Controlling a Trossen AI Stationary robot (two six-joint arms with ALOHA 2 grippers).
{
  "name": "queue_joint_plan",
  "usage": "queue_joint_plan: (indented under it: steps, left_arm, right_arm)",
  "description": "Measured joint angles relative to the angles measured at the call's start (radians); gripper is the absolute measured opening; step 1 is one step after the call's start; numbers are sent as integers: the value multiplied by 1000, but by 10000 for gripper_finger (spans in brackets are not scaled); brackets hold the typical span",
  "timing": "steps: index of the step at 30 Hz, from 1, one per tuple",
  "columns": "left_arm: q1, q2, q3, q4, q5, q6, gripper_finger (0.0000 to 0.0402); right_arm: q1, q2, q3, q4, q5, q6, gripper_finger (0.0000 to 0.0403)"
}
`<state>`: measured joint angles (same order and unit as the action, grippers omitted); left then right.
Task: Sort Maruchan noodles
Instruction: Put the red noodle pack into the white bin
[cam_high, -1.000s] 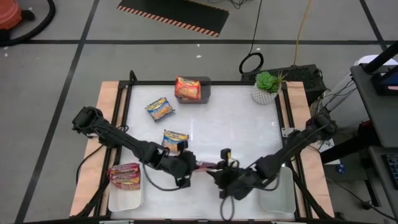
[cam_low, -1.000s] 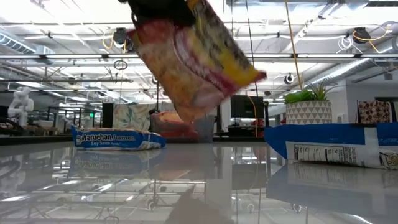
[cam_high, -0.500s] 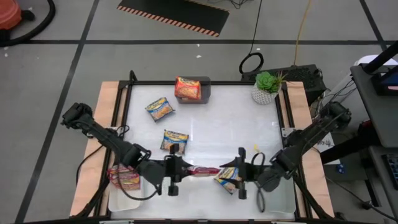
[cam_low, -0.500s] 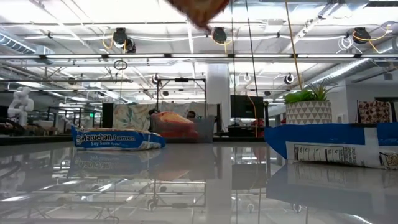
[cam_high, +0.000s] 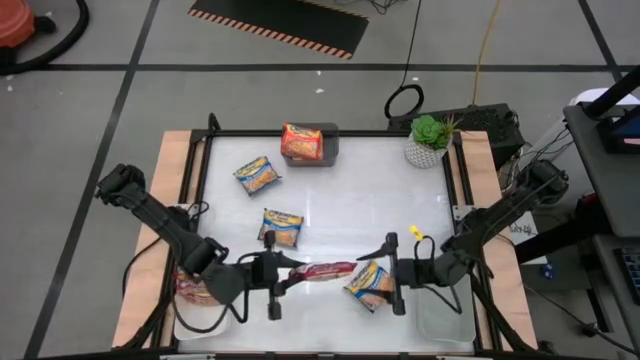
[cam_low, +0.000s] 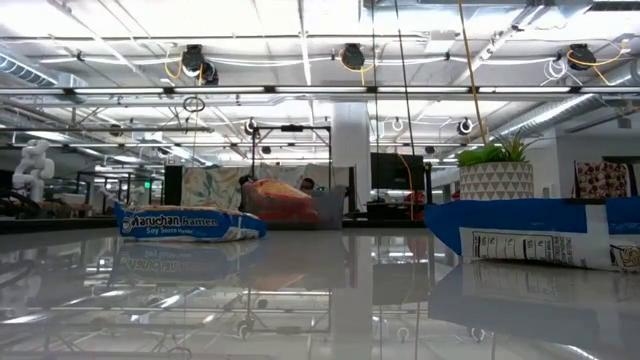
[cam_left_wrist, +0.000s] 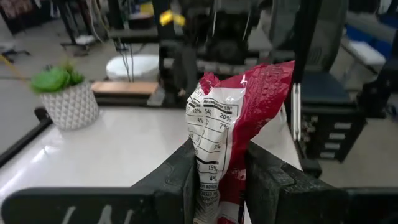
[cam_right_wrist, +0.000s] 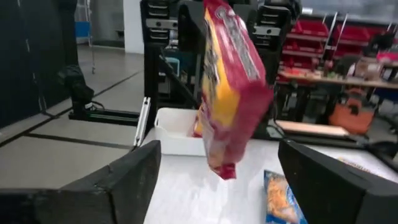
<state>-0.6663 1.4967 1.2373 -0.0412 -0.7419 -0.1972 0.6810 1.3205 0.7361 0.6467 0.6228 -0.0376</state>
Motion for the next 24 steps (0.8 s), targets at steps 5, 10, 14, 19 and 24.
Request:
queue_joint_plan:
  steps: [5,10,14,19,24]
  left_arm:
    - [-19,9,0,134,-5,77,104]
    - [-19,73,0,280,-33,154,104]
    - [-14,131,0,412,-29,233,104]
    - [-13,153,0,489,-47,278,104]
    - [-6,153,0,487,-53,258,104]
  right_arm:
    - [-5,16,-8,90,-29,-35,324]
    - [-29,75,-8,253,-106,-27,324]
    - [-47,122,-8,324,-141,-10,324]
    - [-68,139,-8,329,-157,-2,324]
    - [-80,139,-8,345,-156,-1,303]
